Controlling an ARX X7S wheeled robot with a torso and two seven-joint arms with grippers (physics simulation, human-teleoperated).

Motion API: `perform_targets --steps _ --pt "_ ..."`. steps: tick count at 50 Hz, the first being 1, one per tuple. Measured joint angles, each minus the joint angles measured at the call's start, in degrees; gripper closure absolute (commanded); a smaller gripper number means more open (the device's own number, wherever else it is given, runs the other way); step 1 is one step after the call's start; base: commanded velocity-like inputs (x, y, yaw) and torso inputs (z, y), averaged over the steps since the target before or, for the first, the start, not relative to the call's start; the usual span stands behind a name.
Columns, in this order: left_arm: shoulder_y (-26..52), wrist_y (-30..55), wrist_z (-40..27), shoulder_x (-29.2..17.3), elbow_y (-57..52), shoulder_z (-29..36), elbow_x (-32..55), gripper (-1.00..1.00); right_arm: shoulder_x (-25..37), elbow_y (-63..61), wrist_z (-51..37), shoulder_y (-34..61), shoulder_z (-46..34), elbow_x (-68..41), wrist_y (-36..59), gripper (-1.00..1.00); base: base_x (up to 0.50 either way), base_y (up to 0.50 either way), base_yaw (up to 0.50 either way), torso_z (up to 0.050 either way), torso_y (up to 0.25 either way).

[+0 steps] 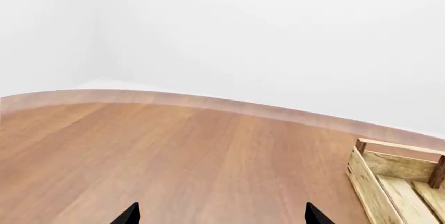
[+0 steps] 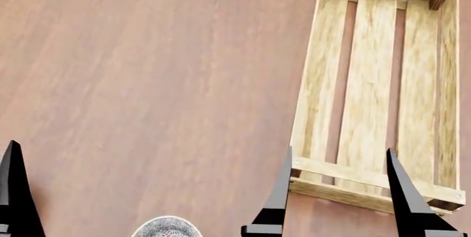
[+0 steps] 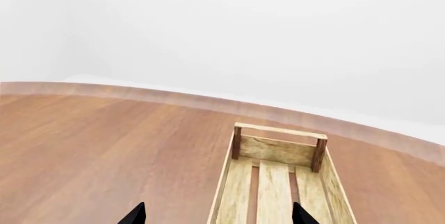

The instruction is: Stack the right bowl on the left bowl and place them in the tray.

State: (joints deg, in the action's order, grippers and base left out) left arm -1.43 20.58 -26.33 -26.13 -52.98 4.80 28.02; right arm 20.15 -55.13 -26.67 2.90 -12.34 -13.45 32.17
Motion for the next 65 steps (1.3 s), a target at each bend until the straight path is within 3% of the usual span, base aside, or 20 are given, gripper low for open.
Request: perform_targets --steps 8,43,65 --pt "0.2 0.7 -0.2 -0.6 -0.4 0.1 1.3 -1.00 0.3 0.1 -0.3 0.1 -0.1 -0.2 -0.1 -1.00 0.00 0.00 0.00 0.043 -0.125" --pt "2.9 14.4 -3.2 -3.8 -0.1 3.9 17.4 -1.00 1.4 0.6 -1.1 0.1 0.2 -2.4 -1.0 -1.00 0.00 0.00 0.00 0.000 0.000" --pt "3.3 15.5 1.5 -3.8 9.0 11.0 14.1 -1.00 2.6 -1.1 -2.4 0.5 0.2 -3.9 -0.4 -1.00 0.00 0.00 0.00 0.000 0.000"
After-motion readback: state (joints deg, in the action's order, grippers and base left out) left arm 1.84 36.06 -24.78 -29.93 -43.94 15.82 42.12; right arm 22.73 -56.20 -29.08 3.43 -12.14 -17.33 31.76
